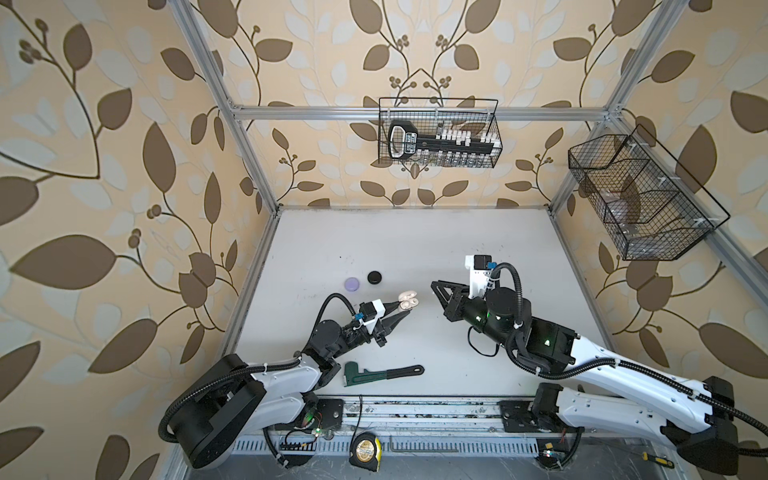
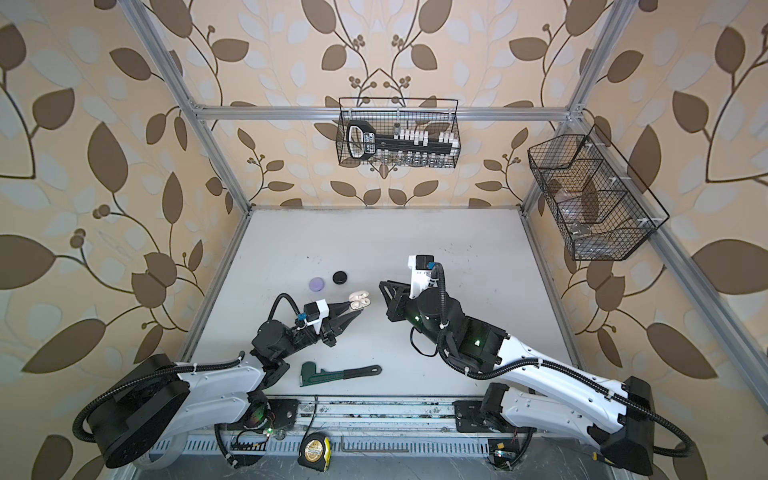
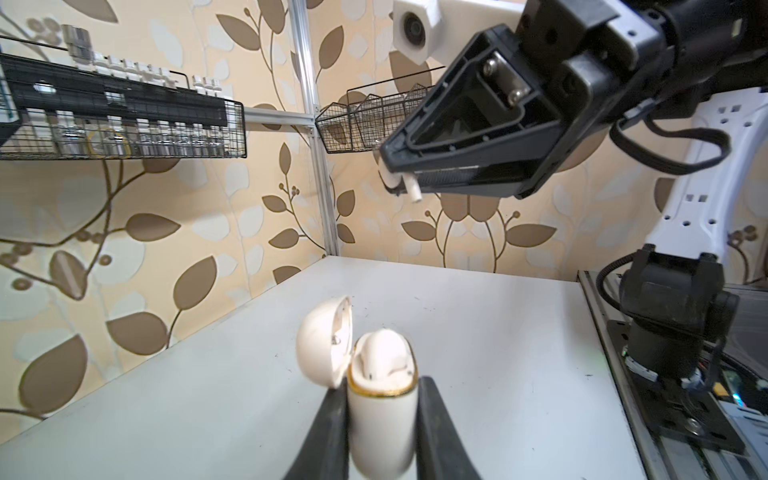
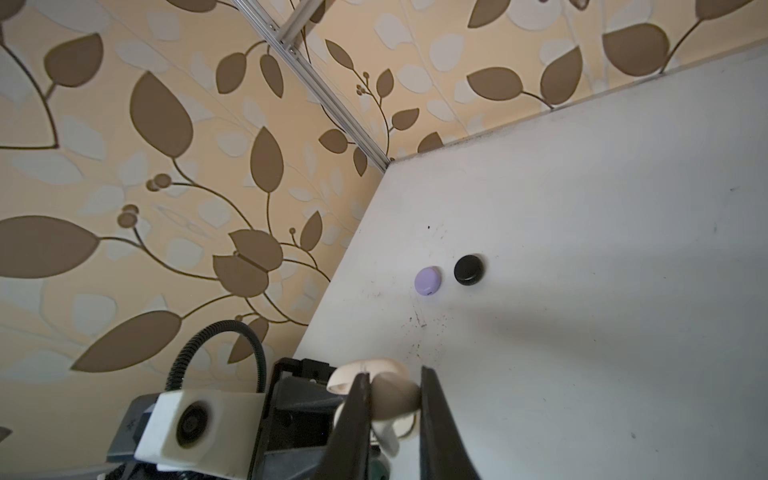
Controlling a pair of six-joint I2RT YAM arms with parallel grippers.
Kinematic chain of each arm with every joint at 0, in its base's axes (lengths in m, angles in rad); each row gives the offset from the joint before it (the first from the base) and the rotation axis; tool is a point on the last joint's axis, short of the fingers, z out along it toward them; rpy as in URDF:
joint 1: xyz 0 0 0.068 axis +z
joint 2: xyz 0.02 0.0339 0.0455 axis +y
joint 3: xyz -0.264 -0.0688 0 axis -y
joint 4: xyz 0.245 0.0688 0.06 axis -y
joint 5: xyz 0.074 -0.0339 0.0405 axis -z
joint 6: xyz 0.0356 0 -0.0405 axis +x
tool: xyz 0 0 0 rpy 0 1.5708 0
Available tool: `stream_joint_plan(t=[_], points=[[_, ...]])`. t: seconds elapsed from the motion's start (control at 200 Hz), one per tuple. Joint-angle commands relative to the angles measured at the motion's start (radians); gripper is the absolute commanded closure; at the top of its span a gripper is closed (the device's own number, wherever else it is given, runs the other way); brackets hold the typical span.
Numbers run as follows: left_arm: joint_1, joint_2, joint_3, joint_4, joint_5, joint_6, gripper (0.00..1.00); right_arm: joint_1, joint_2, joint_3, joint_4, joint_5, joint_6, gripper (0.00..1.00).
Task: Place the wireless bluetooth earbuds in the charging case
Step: 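Carry the earbud to the open cream case held by the left gripper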
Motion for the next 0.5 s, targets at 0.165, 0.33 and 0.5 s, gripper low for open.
stream_joint_plan(t=[0.165, 0.33, 0.5], points=[[-0.005, -0.038, 0.019, 0.087, 0.068, 0.002, 1.00, 0.094, 0.012, -0.109, 0.257, 0.125, 0.001, 0.87], [-0.005, -0.035, 0.019, 0.086, 0.067, 0.000, 1.00, 0.143, 0.011, -0.162, 0.337, 0.193, 0.007, 0.87], [-0.005, -0.038, 0.016, 0.086, 0.065, 0.004, 1.00, 0.162, 0.041, -0.175, 0.375, 0.218, 0.018, 0.87]])
